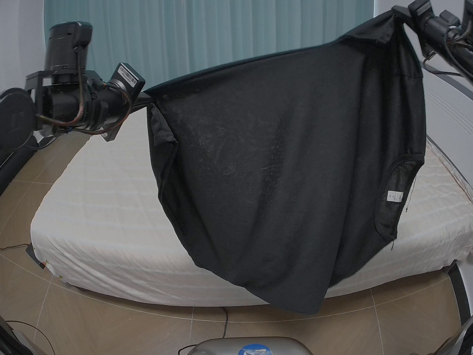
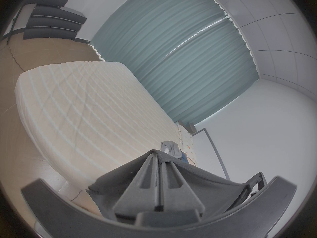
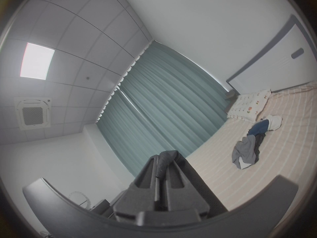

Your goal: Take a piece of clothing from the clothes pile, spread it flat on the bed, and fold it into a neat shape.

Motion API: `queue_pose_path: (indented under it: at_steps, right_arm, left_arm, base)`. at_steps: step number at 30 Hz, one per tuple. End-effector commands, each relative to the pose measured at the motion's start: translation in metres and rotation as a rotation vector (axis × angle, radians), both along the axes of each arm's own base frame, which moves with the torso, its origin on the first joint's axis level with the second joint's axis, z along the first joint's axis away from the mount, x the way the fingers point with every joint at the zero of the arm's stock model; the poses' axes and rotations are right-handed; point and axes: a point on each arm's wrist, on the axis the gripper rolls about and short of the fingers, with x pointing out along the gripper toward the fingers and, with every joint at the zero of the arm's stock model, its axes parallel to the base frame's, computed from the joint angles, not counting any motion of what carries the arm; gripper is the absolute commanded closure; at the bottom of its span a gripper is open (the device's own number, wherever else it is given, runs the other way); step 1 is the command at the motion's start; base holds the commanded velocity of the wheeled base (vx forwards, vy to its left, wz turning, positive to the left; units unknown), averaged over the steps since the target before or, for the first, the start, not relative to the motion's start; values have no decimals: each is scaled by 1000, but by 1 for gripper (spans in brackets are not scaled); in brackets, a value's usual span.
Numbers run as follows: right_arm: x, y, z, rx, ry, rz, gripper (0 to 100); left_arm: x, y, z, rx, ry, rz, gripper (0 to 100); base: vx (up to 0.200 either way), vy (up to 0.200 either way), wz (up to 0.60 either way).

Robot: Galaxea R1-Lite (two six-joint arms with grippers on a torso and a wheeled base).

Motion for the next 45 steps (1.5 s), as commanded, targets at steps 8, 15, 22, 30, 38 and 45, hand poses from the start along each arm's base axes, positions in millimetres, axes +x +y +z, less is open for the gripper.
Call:
queue_pose_path:
  at_steps: [8, 15, 22, 30, 38, 45]
  right_arm:
    - [80, 28, -61, 2, -6, -5, 100]
    - [108, 33, -98, -20, 75, -12, 100]
    - [132, 36, -144, -48, 133, -21, 100]
    - [157, 42, -205, -76, 219, -47, 100]
    - [186, 48, -283, -98, 298, -77, 100]
    - [199, 42, -332, -129, 374, -112, 0]
  left_arm:
    - [66, -15, -59, 45, 139, 18, 100]
    - [90, -22, -81, 55, 155, 24, 100]
    - [113, -29, -118, 69, 210, 24, 100]
    - [136, -38, -160, 75, 282, 39, 100]
    - [160, -43, -207, 33, 294, 70, 100]
    - [168, -44, -245, 66, 352, 97, 0]
  base:
    - [200, 0, 0]
    - [200, 0, 0]
    - [200, 0, 0]
    - [0, 0, 0]
    - [0, 0, 0]
    - [0, 0, 0]
